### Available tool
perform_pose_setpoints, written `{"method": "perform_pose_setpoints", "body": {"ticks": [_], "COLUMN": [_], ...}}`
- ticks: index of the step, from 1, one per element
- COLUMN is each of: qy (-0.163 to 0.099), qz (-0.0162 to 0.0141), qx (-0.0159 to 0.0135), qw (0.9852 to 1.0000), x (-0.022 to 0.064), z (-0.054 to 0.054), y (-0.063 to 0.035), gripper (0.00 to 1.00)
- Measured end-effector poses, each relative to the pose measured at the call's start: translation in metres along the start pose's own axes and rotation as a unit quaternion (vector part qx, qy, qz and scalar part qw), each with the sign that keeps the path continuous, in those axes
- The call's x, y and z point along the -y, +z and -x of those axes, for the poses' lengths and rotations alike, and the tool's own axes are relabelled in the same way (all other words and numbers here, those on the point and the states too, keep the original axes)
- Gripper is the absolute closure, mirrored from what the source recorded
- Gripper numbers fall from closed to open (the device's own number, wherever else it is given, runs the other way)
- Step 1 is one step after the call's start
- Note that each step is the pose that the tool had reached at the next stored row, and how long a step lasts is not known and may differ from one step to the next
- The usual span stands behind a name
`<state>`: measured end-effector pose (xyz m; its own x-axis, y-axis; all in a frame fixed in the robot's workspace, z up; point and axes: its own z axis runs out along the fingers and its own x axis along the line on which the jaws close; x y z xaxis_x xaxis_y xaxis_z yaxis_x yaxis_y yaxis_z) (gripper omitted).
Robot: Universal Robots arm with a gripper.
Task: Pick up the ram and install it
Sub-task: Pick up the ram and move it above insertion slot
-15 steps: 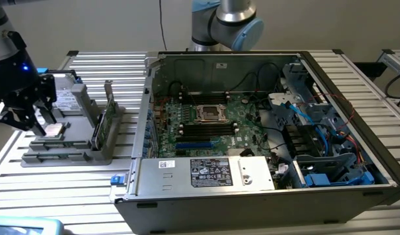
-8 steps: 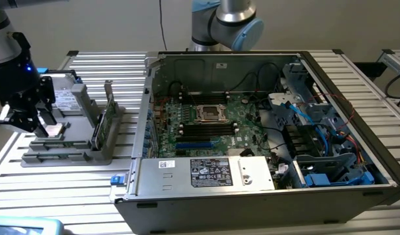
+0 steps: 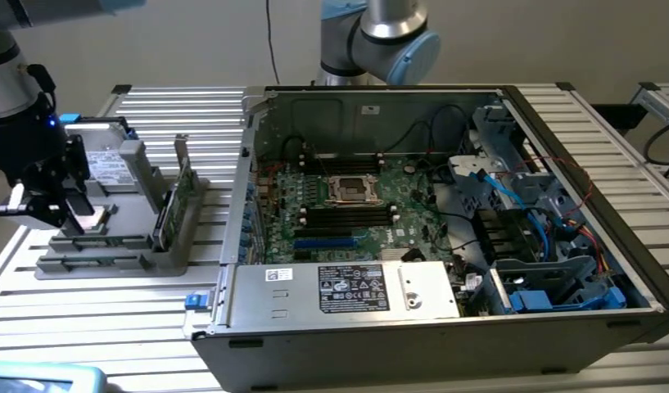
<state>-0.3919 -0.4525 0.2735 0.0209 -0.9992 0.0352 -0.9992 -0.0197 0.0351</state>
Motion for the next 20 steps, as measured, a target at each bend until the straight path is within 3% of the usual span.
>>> {"method": "perform_pose_setpoints", "body": {"ticks": [5,20], "qy": [-0.003,-0.009], "qz": [-0.0001,-0.0003], "qx": [-0.0001,-0.0003], "qw": [1.0,1.0], "x": [-0.0155,-0.0149], "z": [0.001,0.001], "y": [0.0096,0.0368], "gripper": [0.58,0.58]}}
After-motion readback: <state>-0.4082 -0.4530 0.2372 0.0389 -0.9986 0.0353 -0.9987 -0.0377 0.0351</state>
